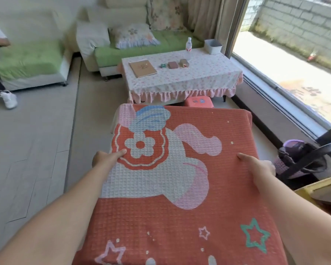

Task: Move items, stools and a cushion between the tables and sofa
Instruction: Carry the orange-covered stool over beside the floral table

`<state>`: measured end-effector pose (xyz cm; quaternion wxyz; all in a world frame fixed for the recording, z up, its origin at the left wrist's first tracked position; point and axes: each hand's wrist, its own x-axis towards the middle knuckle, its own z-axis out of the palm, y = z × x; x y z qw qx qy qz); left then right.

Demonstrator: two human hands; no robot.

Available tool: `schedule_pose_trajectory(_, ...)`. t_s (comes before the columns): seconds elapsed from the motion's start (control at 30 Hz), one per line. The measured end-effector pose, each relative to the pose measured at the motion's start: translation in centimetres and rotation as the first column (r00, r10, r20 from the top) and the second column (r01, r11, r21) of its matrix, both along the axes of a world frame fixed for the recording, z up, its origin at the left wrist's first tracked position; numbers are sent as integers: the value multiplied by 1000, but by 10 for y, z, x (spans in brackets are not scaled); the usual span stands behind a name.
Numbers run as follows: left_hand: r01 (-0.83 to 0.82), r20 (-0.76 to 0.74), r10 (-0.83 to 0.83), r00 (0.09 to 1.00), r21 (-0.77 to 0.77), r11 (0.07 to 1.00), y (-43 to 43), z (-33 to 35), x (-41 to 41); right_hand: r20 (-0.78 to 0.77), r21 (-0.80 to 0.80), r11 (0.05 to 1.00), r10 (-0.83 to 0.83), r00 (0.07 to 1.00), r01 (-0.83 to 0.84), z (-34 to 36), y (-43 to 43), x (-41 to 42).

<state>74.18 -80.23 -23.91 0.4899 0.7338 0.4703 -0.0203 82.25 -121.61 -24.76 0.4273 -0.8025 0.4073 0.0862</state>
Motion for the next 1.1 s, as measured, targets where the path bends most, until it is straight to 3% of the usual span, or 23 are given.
schedule_pose_trajectory(0.6, -331, 96, 336, 937, -66, 941, 207, 12, 1, 65, 103, 958, 262, 963, -268, 10, 253, 124)
schedule_pose_trajectory(1.1, -461, 55, 464, 884, -59, 885, 346, 12, 96, 103, 148, 897, 405, 909, -416, 6, 428, 277)
